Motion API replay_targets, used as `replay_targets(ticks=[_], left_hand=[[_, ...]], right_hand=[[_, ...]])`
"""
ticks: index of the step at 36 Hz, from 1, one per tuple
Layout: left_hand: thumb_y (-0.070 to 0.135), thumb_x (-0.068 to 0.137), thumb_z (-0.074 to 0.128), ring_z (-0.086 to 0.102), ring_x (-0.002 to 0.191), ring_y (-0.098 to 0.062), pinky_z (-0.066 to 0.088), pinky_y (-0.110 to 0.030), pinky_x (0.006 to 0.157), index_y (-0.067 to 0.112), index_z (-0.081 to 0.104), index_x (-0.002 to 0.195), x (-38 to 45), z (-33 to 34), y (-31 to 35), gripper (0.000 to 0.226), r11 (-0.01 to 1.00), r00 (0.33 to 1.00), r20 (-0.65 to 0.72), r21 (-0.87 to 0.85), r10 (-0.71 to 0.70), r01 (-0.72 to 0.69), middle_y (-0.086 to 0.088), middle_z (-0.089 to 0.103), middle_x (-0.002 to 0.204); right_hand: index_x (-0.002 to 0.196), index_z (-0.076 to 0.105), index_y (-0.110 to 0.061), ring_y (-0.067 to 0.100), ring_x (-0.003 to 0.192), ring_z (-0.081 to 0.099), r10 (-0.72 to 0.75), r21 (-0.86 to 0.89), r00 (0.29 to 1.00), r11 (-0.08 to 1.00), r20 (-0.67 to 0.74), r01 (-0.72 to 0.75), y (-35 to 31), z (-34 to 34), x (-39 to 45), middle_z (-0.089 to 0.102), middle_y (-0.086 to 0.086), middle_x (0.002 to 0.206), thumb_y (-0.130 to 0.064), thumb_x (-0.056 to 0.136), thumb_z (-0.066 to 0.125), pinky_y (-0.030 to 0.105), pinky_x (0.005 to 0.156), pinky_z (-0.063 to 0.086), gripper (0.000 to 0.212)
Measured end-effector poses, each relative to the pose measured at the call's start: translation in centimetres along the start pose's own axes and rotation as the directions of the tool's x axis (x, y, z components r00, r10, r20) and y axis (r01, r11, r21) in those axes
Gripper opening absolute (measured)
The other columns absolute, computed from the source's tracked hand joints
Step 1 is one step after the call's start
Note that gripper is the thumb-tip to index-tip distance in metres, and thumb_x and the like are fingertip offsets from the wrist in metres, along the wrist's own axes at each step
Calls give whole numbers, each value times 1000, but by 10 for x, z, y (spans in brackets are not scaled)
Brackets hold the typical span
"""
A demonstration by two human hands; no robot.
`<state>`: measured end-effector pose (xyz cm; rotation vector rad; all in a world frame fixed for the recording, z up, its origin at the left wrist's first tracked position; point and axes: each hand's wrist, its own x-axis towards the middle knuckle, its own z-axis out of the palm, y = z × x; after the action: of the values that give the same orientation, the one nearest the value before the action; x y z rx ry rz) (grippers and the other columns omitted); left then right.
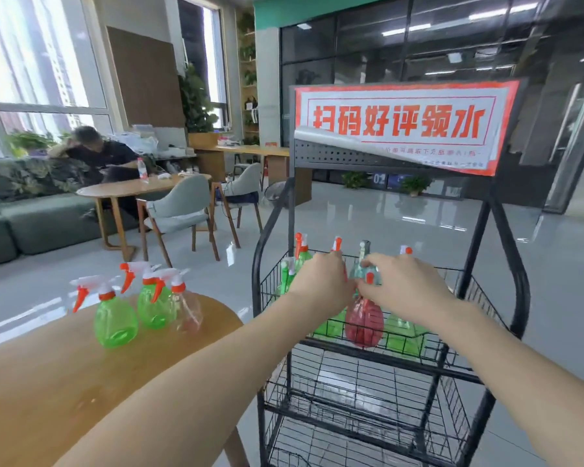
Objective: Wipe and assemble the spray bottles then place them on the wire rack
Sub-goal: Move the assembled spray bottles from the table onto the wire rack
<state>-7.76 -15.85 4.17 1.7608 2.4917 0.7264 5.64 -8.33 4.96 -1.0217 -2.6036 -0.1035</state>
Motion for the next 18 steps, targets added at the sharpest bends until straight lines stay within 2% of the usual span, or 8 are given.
replay_targets(ticks=[2,4,6,8,10,13,16,18], left_hand=[[17,103,54,65,100,-35,57,-41,80,1,56,123,-19,-12,-18,25,999,1000,-13,33,-24,25,-17,63,111],[14,100,54,62,93,-34,52,-39,73,5,56,121,-38,-24,-43,23,995,995,-40,32,-88,89,-13,59,103],[15,100,57,57,86,-32,49,-37,68,7,54,114,-60,-35,-70,17,984,983,-56,25,-175,177,-7,51,91],[19,101,58,63,93,-33,50,-37,69,8,54,114,-84,-46,-100,17,966,965,-61,16,-256,258,-12,60,102],[24,102,57,65,105,-36,53,-40,77,8,56,124,-112,-56,-127,27,941,938,-84,-9,-337,337,-17,64,118],[24,102,56,65,111,-36,53,-40,89,9,62,123,-156,-70,-163,26,897,887,-129,-45,-442,440,-15,66,120],[22,98,61,65,113,-40,53,-41,89,8,63,123,-203,-83,-190,29,841,824,-169,-75,-541,536,-17,69,119],[24,94,63,64,116,-41,53,-42,91,8,63,125,-234,-94,-203,34,798,775,-198,-86,-601,597,-18,69,120]], right_hand=[[125,63,-32,23,77,61,-54,33,999,998,-4,54,-29,6,2,61,-6,79,-53,99,54,32,64,46,35],[126,62,-32,29,90,68,-115,69,993,991,-1,114,-61,14,3,71,2,97,-53,99,54,36,71,53,36],[126,63,-29,27,85,67,-181,101,983,979,15,178,-95,24,4,67,1,88,-52,100,54,35,70,53,36],[125,63,-26,23,76,65,-250,137,968,960,23,244,-131,34,3,62,-2,79,-53,101,53,34,66,53,38],[128,61,-29,20,71,64,-302,179,953,940,36,291,-166,44,1,61,-3,75,-57,101,50,32,61,53,41],[132,59,-31,22,77,65,-381,213,922,908,65,360,-218,59,-7,65,-1,83,-59,101,48,32,56,45,43],[138,58,-31,28,107,65,-472,259,878,860,73,441,-270,70,-21,70,5,117,-56,101,51,34,75,49,45],[140,57,-31,29,121,61,-524,291,848,826,82,482,-304,76,-33,69,6,126,-56,101,53,38,90,50,46]])
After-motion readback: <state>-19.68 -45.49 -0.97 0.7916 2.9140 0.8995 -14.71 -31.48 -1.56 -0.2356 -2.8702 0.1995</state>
